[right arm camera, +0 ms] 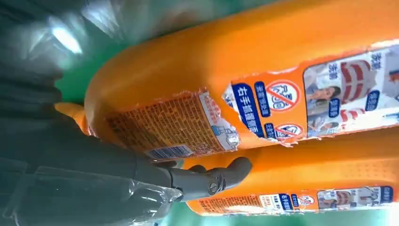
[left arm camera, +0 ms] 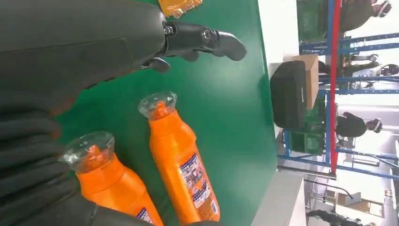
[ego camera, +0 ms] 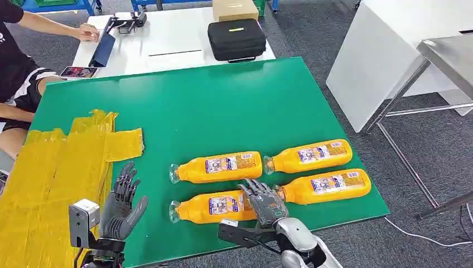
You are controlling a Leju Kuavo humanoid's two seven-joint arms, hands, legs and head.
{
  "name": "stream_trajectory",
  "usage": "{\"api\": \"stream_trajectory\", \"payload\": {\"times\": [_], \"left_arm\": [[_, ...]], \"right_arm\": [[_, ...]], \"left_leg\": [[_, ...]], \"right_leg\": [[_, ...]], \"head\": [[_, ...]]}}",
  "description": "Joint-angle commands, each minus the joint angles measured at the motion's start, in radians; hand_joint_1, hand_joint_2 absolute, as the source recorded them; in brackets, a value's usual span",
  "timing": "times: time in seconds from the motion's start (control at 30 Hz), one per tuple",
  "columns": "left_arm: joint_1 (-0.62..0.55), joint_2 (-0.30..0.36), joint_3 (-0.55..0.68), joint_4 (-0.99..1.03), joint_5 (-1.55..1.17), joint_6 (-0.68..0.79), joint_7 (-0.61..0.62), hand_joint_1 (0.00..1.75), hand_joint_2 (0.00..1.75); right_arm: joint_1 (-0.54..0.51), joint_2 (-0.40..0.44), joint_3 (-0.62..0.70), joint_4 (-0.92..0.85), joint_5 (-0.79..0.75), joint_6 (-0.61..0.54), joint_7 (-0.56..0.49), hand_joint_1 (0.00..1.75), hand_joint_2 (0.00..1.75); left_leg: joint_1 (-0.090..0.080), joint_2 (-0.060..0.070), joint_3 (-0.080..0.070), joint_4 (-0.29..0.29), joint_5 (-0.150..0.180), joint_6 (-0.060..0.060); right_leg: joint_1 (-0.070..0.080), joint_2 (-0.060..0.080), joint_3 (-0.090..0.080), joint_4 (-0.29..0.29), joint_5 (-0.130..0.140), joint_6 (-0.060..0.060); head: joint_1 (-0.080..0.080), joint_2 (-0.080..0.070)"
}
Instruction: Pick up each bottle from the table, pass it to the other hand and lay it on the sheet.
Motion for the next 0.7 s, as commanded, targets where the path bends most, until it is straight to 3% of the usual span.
{"api": "stream_trajectory", "payload": {"times": [0.03, 0.33, 0.37, 0.53, 0.6, 0.63, 0.7], "left_arm": [[-0.035, -0.006, -0.023, 0.06, -0.006, -0.001, 0.011, 0.0, 1.75], [-0.037, -0.006, -0.024, 0.056, -0.007, -0.002, 0.013, 0.0, 1.75], [-0.037, -0.005, -0.025, 0.055, -0.01, -0.003, 0.013, 0.0, 1.75], [-0.038, -0.012, -0.017, 0.047, -0.014, -0.001, 0.013, 0.0, 1.75], [-0.037, -0.012, -0.015, 0.044, -0.013, 0.003, 0.012, 0.0, 1.75], [-0.037, -0.011, -0.015, 0.044, -0.012, 0.005, 0.011, 0.0, 1.75], [-0.035, -0.01, -0.015, 0.046, -0.011, 0.007, 0.011, 0.0, 1.75]], "right_arm": [[-0.03, 0.014, 0.011, 0.147, 0.007, 0.043, 0.01, 0.65, 1.75], [-0.03, 0.015, 0.011, 0.152, 0.008, 0.041, 0.011, 0.65, 1.75], [-0.033, 0.011, 0.017, 0.153, 0.007, 0.056, 0.011, 0.84, 1.75], [-0.044, 0.001, 0.04, 0.183, 0.017, 0.086, 0.012, 0.96, 1.75], [-0.048, -0.008, 0.052, 0.193, 0.017, 0.097, 0.01, 1.1, 1.75], [-0.049, -0.011, 0.056, 0.197, 0.017, 0.099, 0.01, 1.29, 1.75], [-0.047, -0.013, 0.059, 0.201, 0.017, 0.1, 0.01, 1.4, 1.75]], "left_leg": [[0.001, -0.002, 0.009, -0.003, -0.002, -0.002], [0.001, -0.002, 0.008, -0.002, -0.001, -0.001], [0.001, -0.002, 0.007, -0.002, 0.0, -0.001], [0.001, -0.003, 0.012, -0.004, -0.001, -0.002], [0.001, -0.002, 0.011, -0.003, -0.001, -0.001], [0.001, -0.002, 0.01, -0.002, -0.001, -0.001], [0.001, -0.002, 0.013, -0.002, -0.002, -0.003]], "right_leg": [[0.0, 0.004, 0.01, -0.004, -0.002, -0.003], [0.0, 0.001, 0.008, -0.003, -0.001, -0.002], [0.0, 0.001, 0.006, -0.002, -0.001, -0.001], [0.0, 0.003, 0.012, -0.005, -0.002, -0.003], [0.0, 0.002, 0.01, -0.004, -0.001, -0.002], [0.001, 0.002, 0.008, -0.003, -0.001, -0.001], [0.001, 0.002, 0.008, -0.003, -0.002, -0.002]], "head": [[0.0, 0.0], [0.0, 0.0], [0.0, 0.0], [0.0, 0.0], [0.0, 0.0], [0.0, 0.0], [0.0, 0.0]]}}
